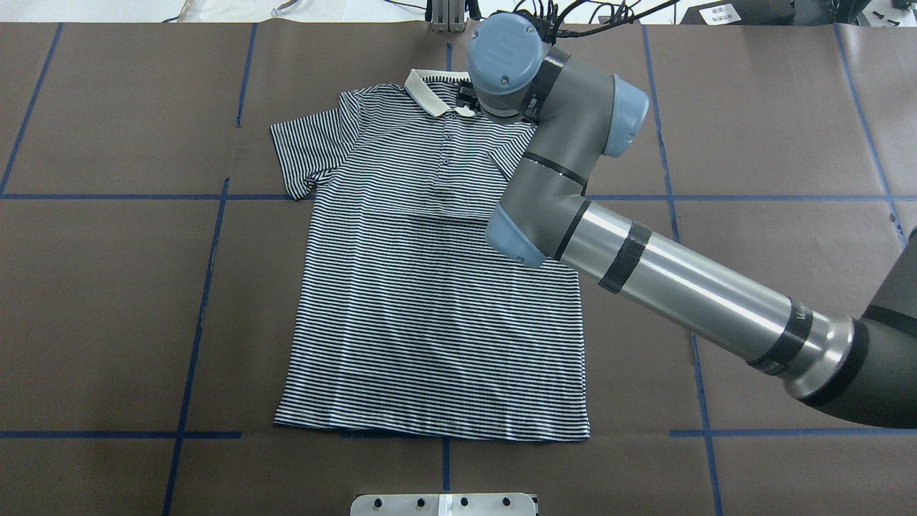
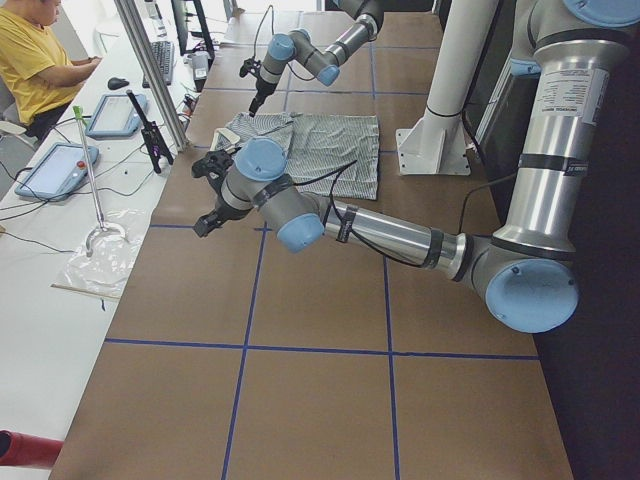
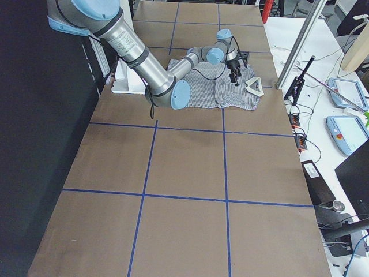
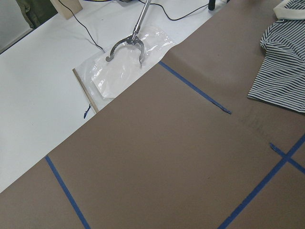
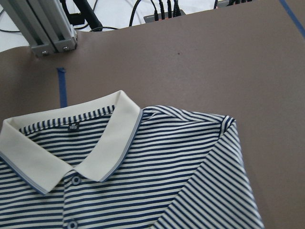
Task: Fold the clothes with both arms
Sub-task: 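Fold the sleeve inward across the shirt body with the right gripper, then reach the left gripper to the sleeve nearest it while the right arm withdraws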
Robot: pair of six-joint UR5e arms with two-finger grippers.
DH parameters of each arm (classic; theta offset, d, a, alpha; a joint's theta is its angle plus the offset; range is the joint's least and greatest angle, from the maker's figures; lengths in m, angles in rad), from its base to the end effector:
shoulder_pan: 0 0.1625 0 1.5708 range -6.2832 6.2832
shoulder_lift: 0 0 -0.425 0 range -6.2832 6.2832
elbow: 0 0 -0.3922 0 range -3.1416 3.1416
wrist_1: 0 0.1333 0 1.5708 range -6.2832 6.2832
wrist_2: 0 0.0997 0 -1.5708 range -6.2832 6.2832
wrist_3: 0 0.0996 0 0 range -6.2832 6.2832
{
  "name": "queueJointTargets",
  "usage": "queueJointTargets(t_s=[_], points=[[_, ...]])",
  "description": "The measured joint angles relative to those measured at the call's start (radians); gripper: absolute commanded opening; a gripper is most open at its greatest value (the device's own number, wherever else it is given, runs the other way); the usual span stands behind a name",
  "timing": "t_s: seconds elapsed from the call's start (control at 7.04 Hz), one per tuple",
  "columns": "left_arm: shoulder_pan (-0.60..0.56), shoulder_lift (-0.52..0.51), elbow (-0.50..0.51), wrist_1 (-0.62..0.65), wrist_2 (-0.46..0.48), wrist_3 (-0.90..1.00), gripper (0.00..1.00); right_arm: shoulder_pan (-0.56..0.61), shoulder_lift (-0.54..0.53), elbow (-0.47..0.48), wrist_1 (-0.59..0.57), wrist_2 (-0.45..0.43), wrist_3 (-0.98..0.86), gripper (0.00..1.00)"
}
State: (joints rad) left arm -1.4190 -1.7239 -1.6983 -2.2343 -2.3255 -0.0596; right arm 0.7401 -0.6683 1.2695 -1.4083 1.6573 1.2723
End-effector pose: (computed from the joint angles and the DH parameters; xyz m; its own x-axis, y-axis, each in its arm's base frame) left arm 0.0202 -0.5623 0.4357 0.6403 0.6230 -0.4493 -0.0506 0.6179 0.7846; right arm -0.5049 -0.6300 0.2067 0.6944 0.2373 0.6794 -0.4431 0.8849 0.1437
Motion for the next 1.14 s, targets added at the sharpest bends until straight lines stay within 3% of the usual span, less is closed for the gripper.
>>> queueJointTargets(t_s=[0.28, 0.57, 0.85, 1.14], points=[[0.170, -0.072, 0.016, -0.045, 0.026, -0.175, 0.94, 0.121, -0.176, 0.180, -0.003, 0.161, -0.226, 1.00], [0.306, -0.190, 0.098, -0.056, 0.148, -0.433, 0.67, 0.252, -0.360, 0.315, 0.019, 0.309, -0.443, 1.00], [0.377, -0.304, 0.248, -0.062, 0.298, -0.611, 0.56, 0.349, -0.509, 0.353, 0.149, 0.431, -0.577, 1.00], [0.444, -0.391, 0.378, -0.086, 0.448, -0.737, 0.51, 0.387, -0.570, 0.361, 0.214, 0.487, -0.599, 1.00]])
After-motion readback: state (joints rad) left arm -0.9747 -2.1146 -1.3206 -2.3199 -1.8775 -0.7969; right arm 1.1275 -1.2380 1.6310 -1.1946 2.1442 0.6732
